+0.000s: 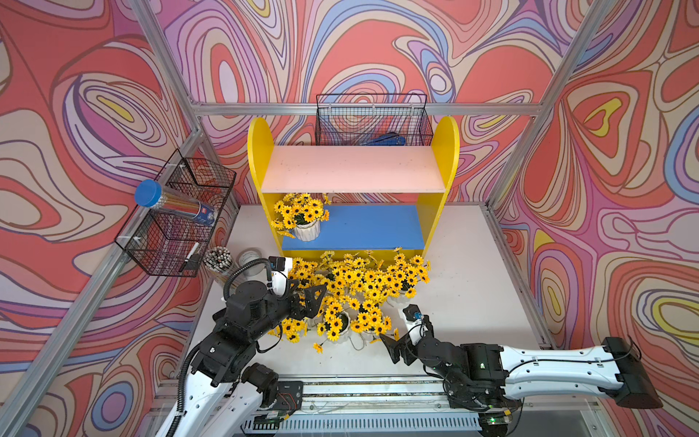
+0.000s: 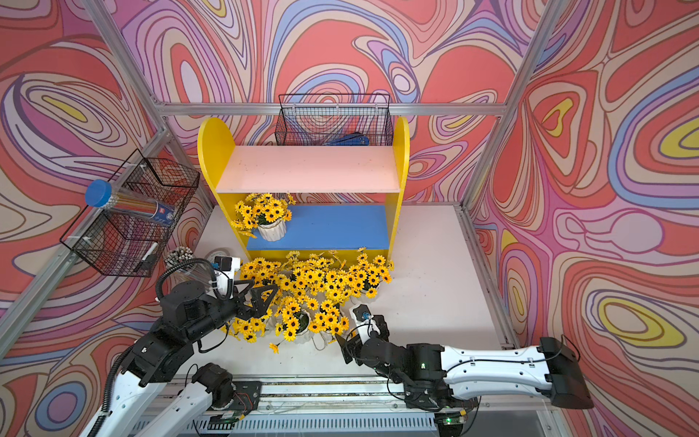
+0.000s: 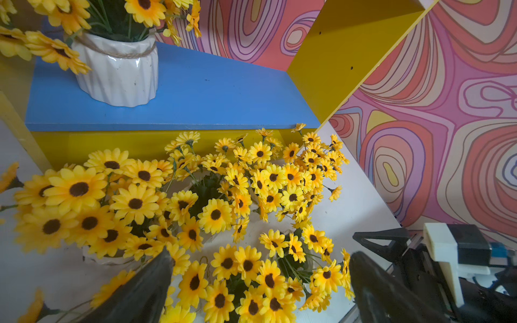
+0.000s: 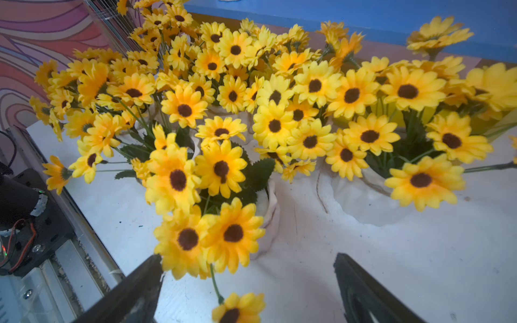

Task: Take the sunflower pots off the shelves
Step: Pick up the sunflower pot from the shelf.

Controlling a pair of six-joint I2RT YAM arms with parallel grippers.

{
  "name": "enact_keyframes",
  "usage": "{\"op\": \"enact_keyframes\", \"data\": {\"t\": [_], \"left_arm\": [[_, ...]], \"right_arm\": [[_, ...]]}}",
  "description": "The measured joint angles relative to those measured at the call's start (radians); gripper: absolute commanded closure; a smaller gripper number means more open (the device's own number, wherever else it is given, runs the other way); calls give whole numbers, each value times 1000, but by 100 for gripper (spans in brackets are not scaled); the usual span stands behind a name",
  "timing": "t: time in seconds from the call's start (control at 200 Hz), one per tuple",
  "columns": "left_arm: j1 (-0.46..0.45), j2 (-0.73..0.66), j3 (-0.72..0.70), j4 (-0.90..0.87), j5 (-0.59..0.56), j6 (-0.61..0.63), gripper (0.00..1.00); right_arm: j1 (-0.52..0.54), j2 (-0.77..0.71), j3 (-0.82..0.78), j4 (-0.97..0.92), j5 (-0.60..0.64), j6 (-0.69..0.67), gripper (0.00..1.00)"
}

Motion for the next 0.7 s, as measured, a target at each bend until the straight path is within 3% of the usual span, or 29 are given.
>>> {"op": "enact_keyframes", "data": {"t": [0.29, 0.701], "left_arm": [[0, -24, 21, -37, -31, 26, 0], [0, -87, 40, -150, -136, 71, 0]], "right_arm": [[0, -116, 117, -98, -8, -89, 2], [-12, 52, 281, 31, 65, -361, 2]]}}
